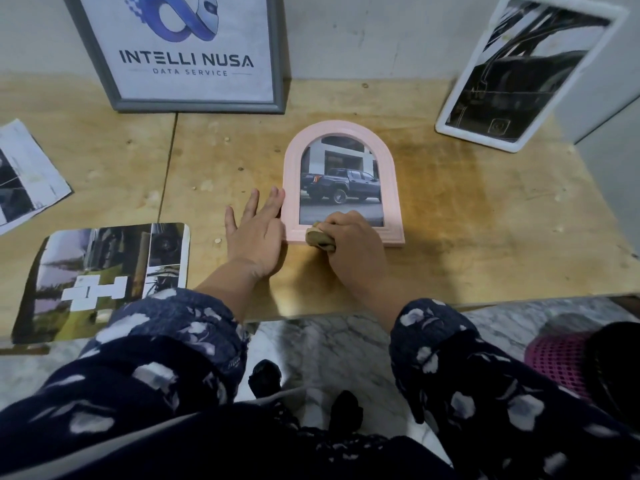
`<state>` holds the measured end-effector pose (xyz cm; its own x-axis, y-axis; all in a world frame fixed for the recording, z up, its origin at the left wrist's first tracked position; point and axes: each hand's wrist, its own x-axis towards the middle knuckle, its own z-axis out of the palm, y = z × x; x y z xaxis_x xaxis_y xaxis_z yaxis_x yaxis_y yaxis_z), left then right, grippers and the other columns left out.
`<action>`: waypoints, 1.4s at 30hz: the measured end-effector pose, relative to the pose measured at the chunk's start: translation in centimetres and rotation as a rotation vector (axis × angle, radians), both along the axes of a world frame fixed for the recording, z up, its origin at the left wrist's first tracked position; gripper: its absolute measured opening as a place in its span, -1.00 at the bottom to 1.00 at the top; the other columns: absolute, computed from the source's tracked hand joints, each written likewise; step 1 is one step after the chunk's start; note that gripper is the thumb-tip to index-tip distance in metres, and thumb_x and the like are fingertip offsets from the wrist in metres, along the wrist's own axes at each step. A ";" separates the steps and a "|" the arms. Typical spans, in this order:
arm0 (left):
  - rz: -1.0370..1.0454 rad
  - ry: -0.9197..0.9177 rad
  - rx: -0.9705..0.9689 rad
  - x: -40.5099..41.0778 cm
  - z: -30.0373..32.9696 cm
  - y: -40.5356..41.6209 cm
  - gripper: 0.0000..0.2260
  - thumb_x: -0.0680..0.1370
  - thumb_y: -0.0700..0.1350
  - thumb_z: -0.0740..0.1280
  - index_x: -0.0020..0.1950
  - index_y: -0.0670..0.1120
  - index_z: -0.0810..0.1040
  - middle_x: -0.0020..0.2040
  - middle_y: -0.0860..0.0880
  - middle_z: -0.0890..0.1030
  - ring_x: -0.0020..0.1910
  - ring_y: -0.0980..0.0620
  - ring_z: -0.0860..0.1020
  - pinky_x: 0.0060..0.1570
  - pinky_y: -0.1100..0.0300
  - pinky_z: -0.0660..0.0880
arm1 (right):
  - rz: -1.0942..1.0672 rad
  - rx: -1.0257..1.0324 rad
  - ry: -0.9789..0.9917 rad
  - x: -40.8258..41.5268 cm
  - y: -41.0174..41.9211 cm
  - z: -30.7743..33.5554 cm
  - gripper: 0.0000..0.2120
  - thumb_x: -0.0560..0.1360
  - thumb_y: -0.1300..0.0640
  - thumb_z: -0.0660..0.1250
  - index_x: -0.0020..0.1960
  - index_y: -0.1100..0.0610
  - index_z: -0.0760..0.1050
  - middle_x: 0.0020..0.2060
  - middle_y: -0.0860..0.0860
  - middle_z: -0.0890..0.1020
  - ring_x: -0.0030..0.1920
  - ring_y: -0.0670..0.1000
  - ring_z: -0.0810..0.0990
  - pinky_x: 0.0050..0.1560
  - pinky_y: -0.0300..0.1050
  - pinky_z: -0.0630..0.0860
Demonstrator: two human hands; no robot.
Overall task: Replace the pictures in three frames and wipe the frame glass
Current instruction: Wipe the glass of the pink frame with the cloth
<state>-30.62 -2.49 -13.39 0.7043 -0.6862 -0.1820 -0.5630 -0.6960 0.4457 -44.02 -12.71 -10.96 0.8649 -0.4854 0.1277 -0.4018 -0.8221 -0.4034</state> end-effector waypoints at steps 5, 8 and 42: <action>-0.047 0.128 0.060 0.5 1.8 0.3 -0.55 0.70 -0.09 -0.09 0.59 0.07 -0.09 0.59 0.05 -0.05 0.55 0.09 -0.20 0.46 -0.07 -0.36 | -0.001 -0.001 0.001 1.6 1.7 0.0 -0.75 0.40 0.38 0.21 -0.10 0.16 0.60 -0.15 0.03 0.61 -0.06 0.10 0.48 -0.19 -0.12 0.39; -0.046 0.177 0.059 0.7 2.2 0.4 -0.56 0.70 -0.07 -0.14 0.59 0.07 -0.10 0.59 0.05 -0.06 0.55 0.10 -0.22 0.46 -0.08 -0.37 | -0.008 -0.010 -0.006 1.8 2.1 0.0 -0.73 0.40 0.38 0.23 -0.04 0.15 0.61 -0.11 0.03 0.62 -0.05 0.10 0.49 -0.10 -0.06 0.47; 0.209 0.237 0.059 -0.6 3.5 -3.4 -0.53 0.62 -0.01 0.05 0.53 -0.09 0.21 0.58 -0.04 0.09 0.55 -0.08 0.01 0.49 -0.11 -0.07 | -0.760 0.614 -0.054 -2.7 -4.7 1.3 -0.68 0.45 0.35 0.09 0.09 0.15 0.50 -0.11 0.12 0.55 -0.09 0.14 0.49 -0.14 -0.12 0.35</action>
<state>-31.26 -5.86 -9.90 0.7623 -0.5146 -0.3926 -0.2907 -0.8141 0.5027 -46.76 -17.44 -9.66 0.2943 -0.9063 -0.3034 -0.7064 0.0076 -0.7078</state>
